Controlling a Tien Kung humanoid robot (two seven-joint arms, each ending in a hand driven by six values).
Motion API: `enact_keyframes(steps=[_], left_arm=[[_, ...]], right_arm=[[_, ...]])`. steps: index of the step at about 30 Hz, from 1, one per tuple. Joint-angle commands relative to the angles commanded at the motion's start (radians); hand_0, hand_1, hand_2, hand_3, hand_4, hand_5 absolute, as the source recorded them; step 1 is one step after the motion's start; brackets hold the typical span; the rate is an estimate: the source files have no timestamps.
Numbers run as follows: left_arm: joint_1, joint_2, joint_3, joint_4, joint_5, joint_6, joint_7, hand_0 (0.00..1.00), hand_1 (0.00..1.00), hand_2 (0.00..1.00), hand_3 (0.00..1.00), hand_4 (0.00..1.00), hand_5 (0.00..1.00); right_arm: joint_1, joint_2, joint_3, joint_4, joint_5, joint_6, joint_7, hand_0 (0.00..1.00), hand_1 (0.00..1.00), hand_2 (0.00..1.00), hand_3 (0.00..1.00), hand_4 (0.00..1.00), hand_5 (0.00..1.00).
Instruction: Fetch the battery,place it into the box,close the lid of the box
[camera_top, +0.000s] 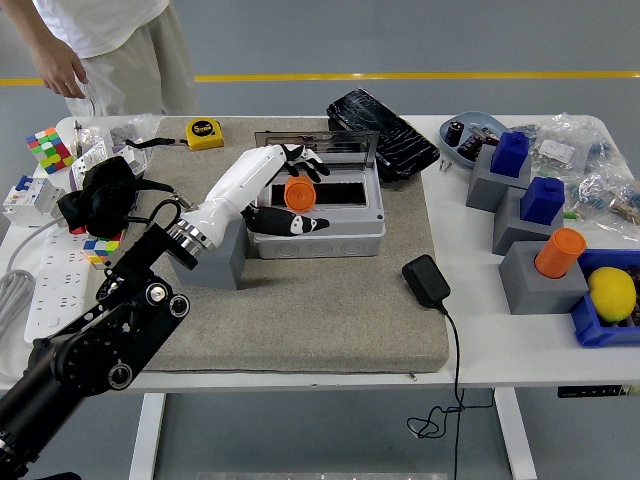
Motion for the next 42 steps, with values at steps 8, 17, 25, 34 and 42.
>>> enact_keyframes(steps=[8,17,25,34,42], left_arm=[[0.028,0.031,-0.023,0.028,0.017,-0.007,0.019,0.501,0.658,0.646,0.63,0.998,0.233],[0.025,0.022,0.002,0.074,0.038,-0.022,0.046,0.508,0.667,0.655,0.656,0.998,0.238],[0.003,-0.009,0.033,0.09,0.044,-0.027,0.059,0.505,0.667,0.65,0.666,0.998,0.239],[-0.034,-0.087,0.108,0.104,0.036,-0.028,0.061,0.503,0.668,0.654,0.67,0.998,0.24],[-0.094,-0.087,0.17,0.152,0.025,-0.028,0.05,0.493,0.667,0.665,0.673,0.998,0.242]], right_arm=[[0.0,-0.003,0.003,0.0,-0.001,-0.001,0.002,0.765,0.715,0.725,0.741,0.998,0.635],[0.002,-0.002,-0.008,0.0,0.008,-0.001,0.007,0.765,0.715,0.725,0.742,0.998,0.636],[0.002,-0.002,-0.006,0.0,0.007,-0.002,0.006,0.765,0.715,0.725,0.741,0.998,0.634],[0.003,0.0,-0.019,0.0,0.015,-0.002,0.008,0.765,0.715,0.725,0.74,0.998,0.634],[0.004,0.0,-0.029,0.0,0.015,-0.001,0.006,0.764,0.715,0.724,0.74,0.998,0.633]])
